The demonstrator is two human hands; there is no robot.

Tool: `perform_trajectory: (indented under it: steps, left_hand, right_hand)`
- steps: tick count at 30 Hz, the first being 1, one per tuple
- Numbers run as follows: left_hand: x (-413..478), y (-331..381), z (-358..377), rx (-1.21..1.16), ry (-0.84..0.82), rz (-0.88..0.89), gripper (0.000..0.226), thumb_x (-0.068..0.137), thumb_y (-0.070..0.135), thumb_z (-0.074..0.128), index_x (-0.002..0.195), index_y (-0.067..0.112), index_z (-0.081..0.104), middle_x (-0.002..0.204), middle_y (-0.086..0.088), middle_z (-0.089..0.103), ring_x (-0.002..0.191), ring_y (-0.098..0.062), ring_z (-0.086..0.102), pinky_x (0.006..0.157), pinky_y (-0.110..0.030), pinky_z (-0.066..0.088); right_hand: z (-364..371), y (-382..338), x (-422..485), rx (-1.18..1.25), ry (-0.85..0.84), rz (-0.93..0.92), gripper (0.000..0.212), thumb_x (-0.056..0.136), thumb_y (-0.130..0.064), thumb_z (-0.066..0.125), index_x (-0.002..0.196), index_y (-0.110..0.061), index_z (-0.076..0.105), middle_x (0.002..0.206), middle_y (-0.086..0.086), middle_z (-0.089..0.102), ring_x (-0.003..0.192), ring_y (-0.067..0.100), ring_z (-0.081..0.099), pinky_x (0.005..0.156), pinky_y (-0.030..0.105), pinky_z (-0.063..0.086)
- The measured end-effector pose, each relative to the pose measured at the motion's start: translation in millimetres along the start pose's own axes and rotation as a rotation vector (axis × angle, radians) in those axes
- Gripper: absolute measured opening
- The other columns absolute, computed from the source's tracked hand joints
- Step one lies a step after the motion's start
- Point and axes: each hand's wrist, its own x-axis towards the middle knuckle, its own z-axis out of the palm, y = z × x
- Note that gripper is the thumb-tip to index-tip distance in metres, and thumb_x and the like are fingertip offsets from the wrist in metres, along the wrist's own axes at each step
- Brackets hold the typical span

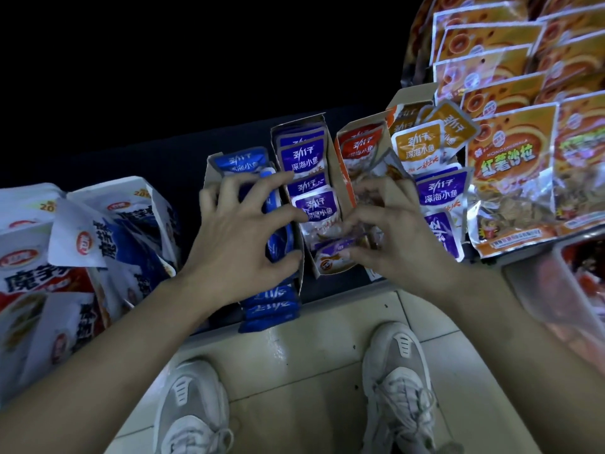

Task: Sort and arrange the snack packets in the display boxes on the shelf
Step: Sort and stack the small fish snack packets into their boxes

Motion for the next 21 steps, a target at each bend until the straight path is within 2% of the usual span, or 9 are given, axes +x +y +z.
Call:
perform_trajectory:
  steps: [3,5,7,9,11,13,16,19,21]
  left_hand:
    - [-5.1,-1.8,-1.5,-0.043,-0.033,0.011,0.052,0.072,0.061,0.056,0.119,0.042,0.065,0.162,0.012,0.029,0.141,-0.032,0.029,0.102,-0.049,0.021]
    - [-6.2,-1.5,-3.2,-0.067,-0.033,0.004,0.052,0.070,0.059,0.055,0.117,0.041,0.065,0.162,0.012,0.029,0.141,-0.033,0.028,0.102,-0.050,0.021]
    - [-6.4,-1.0,-3.8,-0.078,-0.027,0.001,0.050,0.071,0.058,0.055,0.116,0.040,0.065,0.161,0.012,0.030,0.141,-0.033,0.029,0.102,-0.050,0.021]
    - [-6.1,-1.0,-3.5,-0.083,-0.024,0.001,0.048,0.073,0.058,0.053,0.116,0.039,0.066,0.161,0.012,0.031,0.141,-0.033,0.029,0.102,-0.050,0.022]
    - [-6.5,-1.3,-2.8,-0.097,-0.023,-0.003,0.047,0.076,0.057,0.051,0.116,0.038,0.067,0.161,0.011,0.033,0.141,-0.033,0.030,0.101,-0.050,0.023]
    - [-5.7,-1.7,-3.8,-0.117,-0.014,0.006,0.044,0.080,0.055,0.048,0.115,0.037,0.067,0.160,0.011,0.033,0.141,-0.032,0.029,0.100,-0.049,0.023]
    - [-5.7,-0.8,-4.4,-0.166,-0.009,-0.004,0.040,0.085,0.054,0.044,0.113,0.039,0.068,0.160,0.012,0.034,0.141,-0.030,0.028,0.100,-0.048,0.022]
    - [-5.9,0.3,-3.9,-0.137,-0.027,0.005,0.041,0.086,0.062,0.043,0.114,0.045,0.067,0.161,0.013,0.031,0.142,-0.030,0.026,0.101,-0.047,0.022]
    - [-6.1,-0.8,-3.3,-0.125,-0.042,0.020,0.042,0.084,0.063,0.046,0.115,0.046,0.067,0.162,0.012,0.030,0.142,-0.031,0.025,0.101,-0.047,0.020]
  right_hand:
    - [-5.3,-0.8,-12.0,-0.039,-0.004,-0.055,0.024,0.067,-0.028,0.087,0.086,-0.022,0.074,0.134,0.004,0.051,0.122,0.025,0.035,0.097,0.026,0.030]
    - [-8.3,0.4,-19.7,-0.069,-0.024,-0.076,0.029,0.064,-0.025,0.089,0.089,-0.021,0.075,0.135,0.006,0.051,0.123,0.028,0.036,0.095,0.028,0.032]
    - [-9.5,-0.8,-25.9,-0.083,-0.042,-0.078,0.035,0.064,-0.034,0.087,0.094,-0.021,0.075,0.136,0.006,0.052,0.124,0.029,0.037,0.095,0.030,0.036]
    - [-10.3,-5.6,-30.4,-0.077,-0.050,-0.050,0.047,0.068,-0.052,0.075,0.106,-0.022,0.073,0.136,0.003,0.052,0.125,0.027,0.038,0.098,0.030,0.037]
    - [-13.2,-12.7,-33.1,-0.024,-0.047,-0.025,0.062,0.072,-0.062,0.068,0.121,-0.023,0.068,0.134,-0.002,0.052,0.126,0.022,0.039,0.101,0.024,0.035]
    - [-18.0,-21.7,-30.4,0.052,-0.007,-0.035,0.067,0.077,-0.062,0.066,0.128,-0.019,0.063,0.133,-0.005,0.053,0.124,0.017,0.041,0.102,0.021,0.034]
    - [-12.6,-28.8,-12.9,0.041,-0.013,-0.063,0.065,0.087,-0.060,0.058,0.133,-0.015,0.060,0.134,-0.005,0.057,0.124,0.016,0.042,0.104,0.029,0.037]
    - [-3.9,-27.4,14.4,-0.128,-0.107,-0.035,0.083,0.083,-0.073,0.047,0.146,-0.018,0.046,0.147,-0.006,0.047,0.128,0.019,0.034,0.105,0.042,0.038]
    - [-4.7,-25.2,29.9,-0.195,-0.243,0.022,0.101,0.074,-0.084,0.041,0.154,-0.025,0.029,0.154,-0.010,0.037,0.131,0.018,0.027,0.109,0.040,0.032]
